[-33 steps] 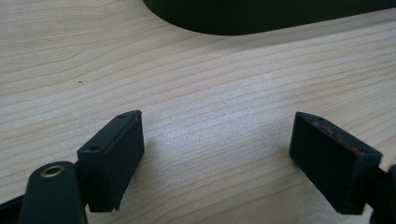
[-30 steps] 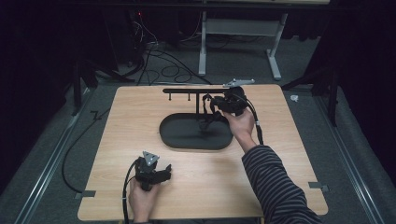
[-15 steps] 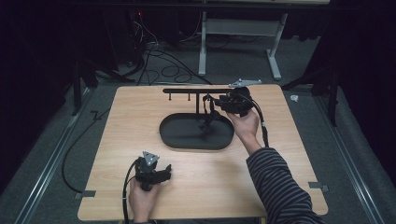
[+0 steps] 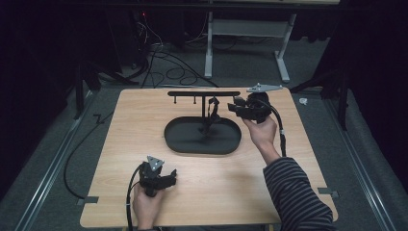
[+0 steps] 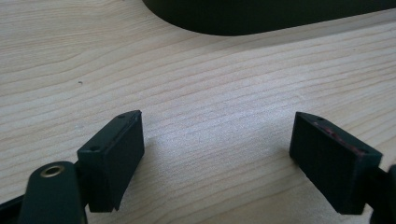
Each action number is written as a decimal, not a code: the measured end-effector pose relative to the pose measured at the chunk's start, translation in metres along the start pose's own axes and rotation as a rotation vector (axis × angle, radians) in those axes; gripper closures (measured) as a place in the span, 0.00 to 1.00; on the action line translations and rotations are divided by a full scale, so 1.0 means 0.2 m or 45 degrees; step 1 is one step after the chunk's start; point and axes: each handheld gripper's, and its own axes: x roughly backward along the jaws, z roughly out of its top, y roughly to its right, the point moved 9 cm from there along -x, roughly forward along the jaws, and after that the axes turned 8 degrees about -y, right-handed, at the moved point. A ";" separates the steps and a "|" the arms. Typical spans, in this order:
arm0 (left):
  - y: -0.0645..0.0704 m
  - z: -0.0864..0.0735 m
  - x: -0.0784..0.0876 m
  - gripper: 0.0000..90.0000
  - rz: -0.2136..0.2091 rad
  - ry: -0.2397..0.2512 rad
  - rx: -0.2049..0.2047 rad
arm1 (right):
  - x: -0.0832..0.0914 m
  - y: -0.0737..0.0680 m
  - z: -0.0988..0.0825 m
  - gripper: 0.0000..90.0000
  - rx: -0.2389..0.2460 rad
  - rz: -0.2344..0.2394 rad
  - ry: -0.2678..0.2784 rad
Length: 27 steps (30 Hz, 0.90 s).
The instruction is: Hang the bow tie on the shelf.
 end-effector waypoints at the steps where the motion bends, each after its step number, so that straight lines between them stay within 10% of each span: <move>1: 0.00 0.00 0.00 0.20 0.000 0.003 0.003 | 0.01 0.01 -0.01 0.66 -0.005 -0.004 0.004; 27: 0.00 0.00 0.00 0.20 -0.001 0.001 0.000 | 0.14 0.13 -0.14 0.63 -0.071 -0.021 0.033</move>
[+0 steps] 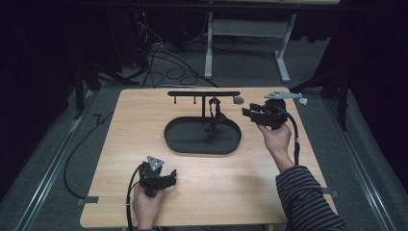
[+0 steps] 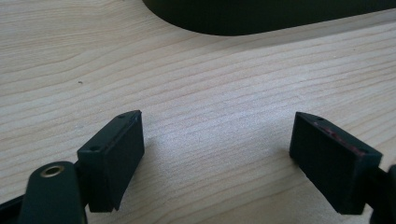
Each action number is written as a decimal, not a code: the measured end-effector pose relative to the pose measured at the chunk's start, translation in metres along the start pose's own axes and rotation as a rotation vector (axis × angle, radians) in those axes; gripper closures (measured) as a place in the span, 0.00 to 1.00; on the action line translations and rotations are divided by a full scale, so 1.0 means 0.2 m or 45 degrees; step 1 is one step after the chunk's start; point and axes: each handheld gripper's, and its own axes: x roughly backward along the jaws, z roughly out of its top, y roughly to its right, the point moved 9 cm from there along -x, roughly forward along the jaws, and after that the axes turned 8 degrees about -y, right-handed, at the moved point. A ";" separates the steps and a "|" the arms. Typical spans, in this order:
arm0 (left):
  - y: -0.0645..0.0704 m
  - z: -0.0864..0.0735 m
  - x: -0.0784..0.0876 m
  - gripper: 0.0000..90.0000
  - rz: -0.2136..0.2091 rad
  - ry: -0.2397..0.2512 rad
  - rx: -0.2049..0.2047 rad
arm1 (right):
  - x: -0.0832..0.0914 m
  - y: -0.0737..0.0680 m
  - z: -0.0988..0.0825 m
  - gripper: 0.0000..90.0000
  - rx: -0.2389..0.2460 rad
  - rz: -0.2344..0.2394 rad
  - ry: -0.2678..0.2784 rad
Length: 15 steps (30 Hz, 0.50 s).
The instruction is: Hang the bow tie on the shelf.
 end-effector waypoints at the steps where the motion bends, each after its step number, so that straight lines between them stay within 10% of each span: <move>1: 0.00 0.00 0.00 0.20 0.000 0.003 0.003 | 0.00 0.00 0.00 0.63 -0.005 0.000 0.001; 15: 0.00 0.00 0.00 0.20 0.000 0.003 0.004 | 0.04 0.05 -0.07 0.63 -0.033 -0.009 0.003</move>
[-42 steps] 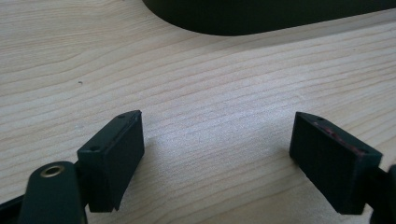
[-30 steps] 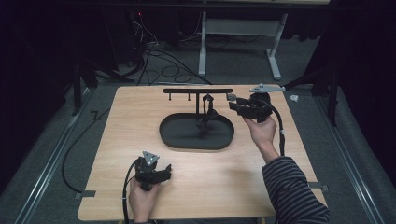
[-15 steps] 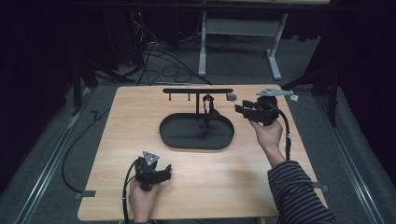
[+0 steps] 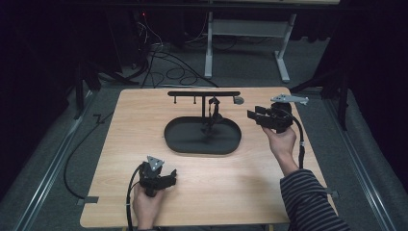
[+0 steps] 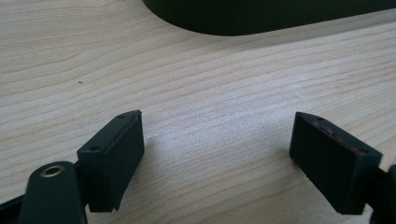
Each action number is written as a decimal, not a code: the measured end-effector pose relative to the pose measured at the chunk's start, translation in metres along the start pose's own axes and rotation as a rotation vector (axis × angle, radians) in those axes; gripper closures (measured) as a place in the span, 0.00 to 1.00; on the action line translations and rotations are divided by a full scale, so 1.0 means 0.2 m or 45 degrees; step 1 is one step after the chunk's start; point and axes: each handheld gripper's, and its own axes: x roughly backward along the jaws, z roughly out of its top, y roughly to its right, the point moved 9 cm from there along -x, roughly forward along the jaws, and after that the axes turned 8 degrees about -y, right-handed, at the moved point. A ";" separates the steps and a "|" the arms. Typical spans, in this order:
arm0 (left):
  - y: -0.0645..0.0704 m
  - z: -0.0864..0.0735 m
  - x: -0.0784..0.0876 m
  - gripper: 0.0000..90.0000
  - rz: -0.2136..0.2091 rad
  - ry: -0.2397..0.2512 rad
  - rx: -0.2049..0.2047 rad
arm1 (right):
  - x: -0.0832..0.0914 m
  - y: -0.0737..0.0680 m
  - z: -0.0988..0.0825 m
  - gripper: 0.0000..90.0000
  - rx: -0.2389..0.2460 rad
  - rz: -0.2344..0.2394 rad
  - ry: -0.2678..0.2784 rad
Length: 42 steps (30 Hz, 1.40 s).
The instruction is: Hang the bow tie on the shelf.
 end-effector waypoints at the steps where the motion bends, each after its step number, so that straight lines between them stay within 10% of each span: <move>1: 0.00 0.00 0.00 0.20 0.000 0.000 -0.001 | 0.00 0.00 0.00 0.63 -0.001 -0.001 0.001; 42: 0.00 0.00 0.00 0.20 0.000 0.000 -0.001 | 0.16 0.15 -0.14 0.60 -0.061 -0.040 0.034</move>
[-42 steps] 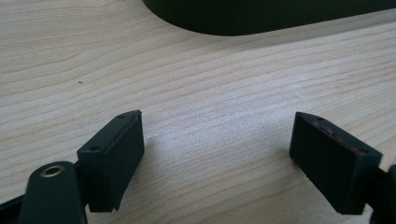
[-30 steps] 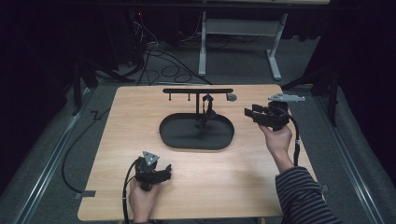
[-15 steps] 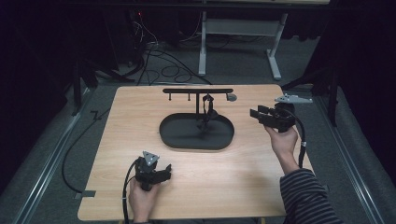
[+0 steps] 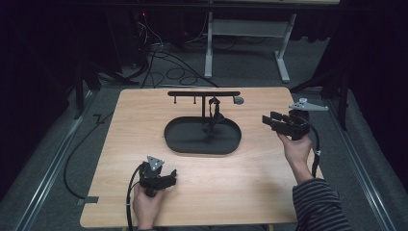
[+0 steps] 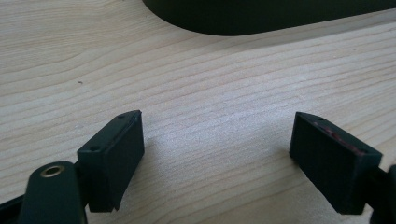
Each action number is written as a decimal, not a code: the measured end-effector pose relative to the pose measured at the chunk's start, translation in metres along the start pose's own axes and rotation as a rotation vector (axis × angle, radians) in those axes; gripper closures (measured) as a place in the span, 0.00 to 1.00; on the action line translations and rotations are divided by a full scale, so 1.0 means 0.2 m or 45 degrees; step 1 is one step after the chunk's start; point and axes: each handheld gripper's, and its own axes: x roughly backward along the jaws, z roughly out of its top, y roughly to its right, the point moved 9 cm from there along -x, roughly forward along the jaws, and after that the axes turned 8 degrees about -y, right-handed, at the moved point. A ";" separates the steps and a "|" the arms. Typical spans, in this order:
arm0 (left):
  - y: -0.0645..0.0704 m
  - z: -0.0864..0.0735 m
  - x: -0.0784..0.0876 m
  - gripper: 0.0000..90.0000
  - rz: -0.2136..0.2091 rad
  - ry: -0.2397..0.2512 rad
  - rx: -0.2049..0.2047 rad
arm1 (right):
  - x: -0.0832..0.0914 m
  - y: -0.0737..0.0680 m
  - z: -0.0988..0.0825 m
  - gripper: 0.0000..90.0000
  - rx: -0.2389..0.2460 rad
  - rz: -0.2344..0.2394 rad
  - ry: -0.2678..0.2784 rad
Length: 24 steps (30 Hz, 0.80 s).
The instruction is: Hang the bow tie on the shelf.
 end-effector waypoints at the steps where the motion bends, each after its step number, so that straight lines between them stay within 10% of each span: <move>1: 0.00 0.00 0.00 0.20 0.000 0.000 0.000 | 0.01 0.01 -0.01 0.60 -0.012 0.000 0.002; 24: 0.00 0.00 0.00 0.20 -0.002 -0.003 -0.005 | 0.09 0.05 -0.12 0.60 -0.046 0.001 0.020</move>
